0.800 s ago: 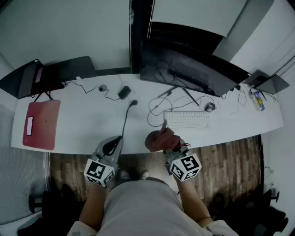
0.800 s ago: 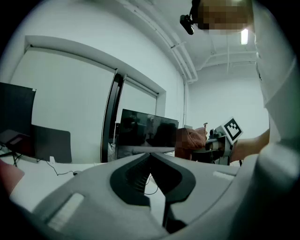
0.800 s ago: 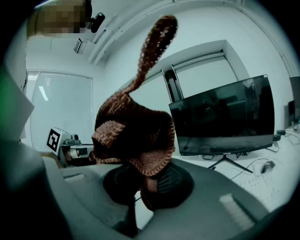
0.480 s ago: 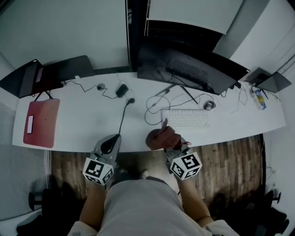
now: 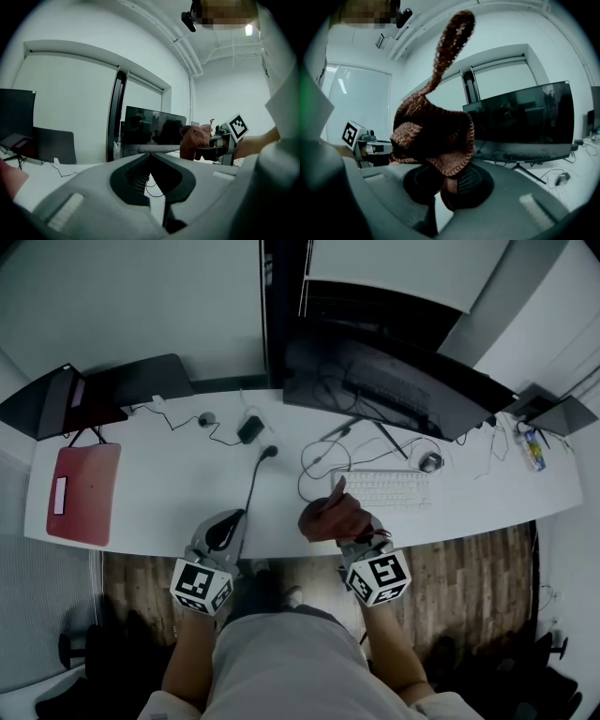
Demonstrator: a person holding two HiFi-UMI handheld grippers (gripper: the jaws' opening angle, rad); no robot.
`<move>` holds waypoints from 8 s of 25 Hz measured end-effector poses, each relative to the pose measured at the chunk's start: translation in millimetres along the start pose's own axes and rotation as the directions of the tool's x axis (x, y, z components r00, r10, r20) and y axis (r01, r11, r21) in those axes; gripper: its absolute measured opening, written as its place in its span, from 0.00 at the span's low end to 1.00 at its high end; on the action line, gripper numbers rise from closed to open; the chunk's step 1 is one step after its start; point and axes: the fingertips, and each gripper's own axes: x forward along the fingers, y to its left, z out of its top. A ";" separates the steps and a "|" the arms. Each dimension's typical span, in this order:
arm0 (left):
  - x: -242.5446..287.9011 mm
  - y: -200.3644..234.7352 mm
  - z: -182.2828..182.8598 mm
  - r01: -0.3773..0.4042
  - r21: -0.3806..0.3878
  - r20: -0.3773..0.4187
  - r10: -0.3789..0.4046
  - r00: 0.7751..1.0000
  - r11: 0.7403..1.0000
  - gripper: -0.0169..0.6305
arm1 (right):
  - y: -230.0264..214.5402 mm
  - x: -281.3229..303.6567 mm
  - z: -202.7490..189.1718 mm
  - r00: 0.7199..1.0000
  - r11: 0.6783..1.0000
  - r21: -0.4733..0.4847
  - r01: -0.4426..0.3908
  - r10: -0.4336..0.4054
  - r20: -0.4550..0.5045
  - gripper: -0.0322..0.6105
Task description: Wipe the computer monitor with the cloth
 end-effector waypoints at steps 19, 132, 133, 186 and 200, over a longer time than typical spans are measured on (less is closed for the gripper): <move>79.3 141.5 49.5 0.085 0.015 0.044 -0.085 0.995 0.996 0.04 | -43.4 173.4 153.9 0.979 0.974 -0.142 0.176 -0.157 0.134 0.11; 266.2 -91.8 67.6 0.114 0.007 0.018 -0.114 0.993 0.993 0.04 | -398.0 -5.1 235.1 0.838 0.567 -0.706 0.424 -0.542 0.068 0.11; 269.0 -96.3 67.2 0.116 0.010 0.017 -0.116 0.993 0.993 0.04 | -402.1 -8.6 234.9 0.839 0.571 -0.702 0.426 -0.539 0.071 0.11; 381.6 -237.9 50.6 0.341 0.087 -0.127 -0.329 0.936 0.936 0.04 | -569.1 -181.1 146.2 0.688 0.611 -0.397 0.685 -0.721 0.078 0.11; 382.3 -237.4 45.8 0.331 0.087 -0.142 -0.318 0.938 0.939 0.04 | -566.1 -160.8 138.0 0.731 0.654 -0.386 0.651 -0.677 0.087 0.11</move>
